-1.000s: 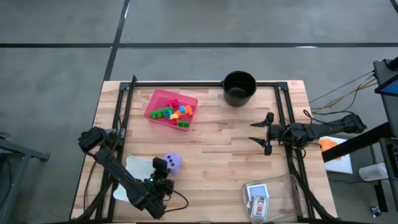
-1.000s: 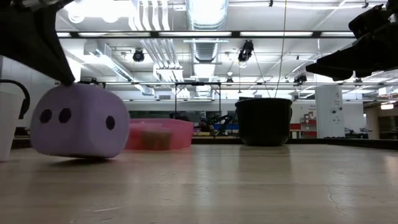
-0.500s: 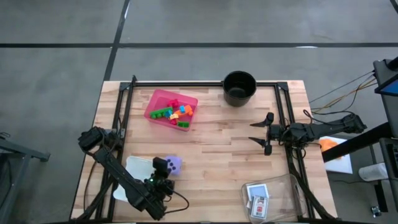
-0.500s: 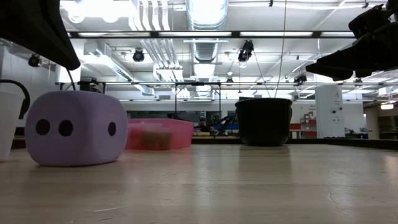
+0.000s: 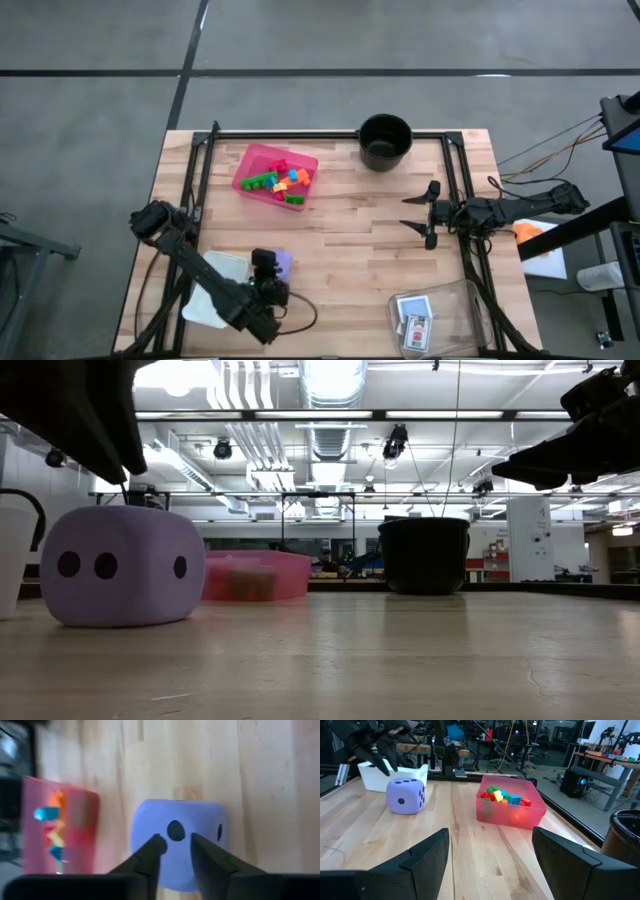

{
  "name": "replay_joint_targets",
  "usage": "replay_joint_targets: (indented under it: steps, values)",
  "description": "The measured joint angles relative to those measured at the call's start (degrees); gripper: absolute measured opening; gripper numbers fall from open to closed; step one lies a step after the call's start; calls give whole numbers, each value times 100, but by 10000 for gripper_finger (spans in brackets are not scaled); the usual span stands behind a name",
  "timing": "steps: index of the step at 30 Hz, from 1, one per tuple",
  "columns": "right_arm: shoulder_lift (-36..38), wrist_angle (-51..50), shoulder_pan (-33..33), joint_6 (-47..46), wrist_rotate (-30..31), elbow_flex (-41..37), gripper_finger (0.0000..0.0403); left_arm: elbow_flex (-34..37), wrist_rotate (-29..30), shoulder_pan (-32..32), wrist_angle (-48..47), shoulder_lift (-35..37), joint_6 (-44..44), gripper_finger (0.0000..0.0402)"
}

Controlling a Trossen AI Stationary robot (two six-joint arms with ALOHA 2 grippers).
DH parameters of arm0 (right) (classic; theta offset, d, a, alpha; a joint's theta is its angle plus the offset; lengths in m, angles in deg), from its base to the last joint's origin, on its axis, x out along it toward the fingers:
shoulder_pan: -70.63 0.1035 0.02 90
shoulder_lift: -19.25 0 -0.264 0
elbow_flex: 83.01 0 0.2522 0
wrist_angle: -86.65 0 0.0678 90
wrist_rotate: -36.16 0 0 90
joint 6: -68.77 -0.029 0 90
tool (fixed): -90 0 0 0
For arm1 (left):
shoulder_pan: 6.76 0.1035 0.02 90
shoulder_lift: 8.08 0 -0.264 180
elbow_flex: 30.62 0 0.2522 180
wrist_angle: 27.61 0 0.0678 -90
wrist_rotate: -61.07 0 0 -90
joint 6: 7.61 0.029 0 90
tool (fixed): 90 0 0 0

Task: Pick & Place Toys
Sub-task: Put the purple dice into the white bin

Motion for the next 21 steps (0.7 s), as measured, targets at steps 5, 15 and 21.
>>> replay_joint_targets:
  steps: [5,15,21]
  values:
    - [0,-1,1,0,1,0,285,-56,-830,435,111,0,91,183]
    - [0,-1,0,0,1,0,285,-60,-1277,1199,93,16,981,307]
    - [-1,0,2,0,0,0,285,-58,-1478,1504,70,22,1176,317]
